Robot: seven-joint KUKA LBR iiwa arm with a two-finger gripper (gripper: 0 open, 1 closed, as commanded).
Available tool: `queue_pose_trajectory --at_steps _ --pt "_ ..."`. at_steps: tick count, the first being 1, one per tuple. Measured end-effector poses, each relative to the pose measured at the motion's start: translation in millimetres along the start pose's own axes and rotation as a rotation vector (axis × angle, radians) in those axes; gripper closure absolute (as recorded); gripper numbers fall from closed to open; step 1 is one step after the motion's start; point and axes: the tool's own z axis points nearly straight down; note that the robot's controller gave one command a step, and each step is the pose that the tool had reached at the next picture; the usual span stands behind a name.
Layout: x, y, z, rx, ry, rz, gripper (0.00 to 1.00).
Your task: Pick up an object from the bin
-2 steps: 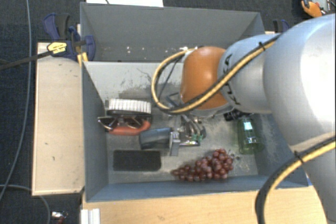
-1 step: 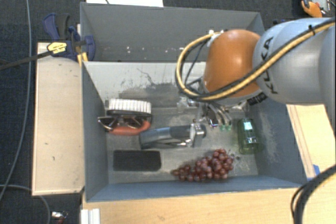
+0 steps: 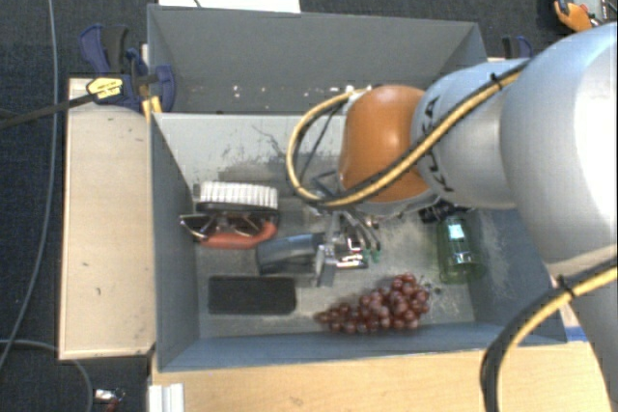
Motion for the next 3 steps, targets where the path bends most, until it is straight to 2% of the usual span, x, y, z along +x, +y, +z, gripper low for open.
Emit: queue_pose_trajectory --at_steps 1,2,3 --pt "-8.1 -0.2 6.8 0.003 -0.02 -0.212 0.0" --pt "0.5 -1.8 0.5 0.003 0.003 -0.002 1.0" --pt "0.6 -1.8 0.2 0.003 0.003 -0.002 1.0"
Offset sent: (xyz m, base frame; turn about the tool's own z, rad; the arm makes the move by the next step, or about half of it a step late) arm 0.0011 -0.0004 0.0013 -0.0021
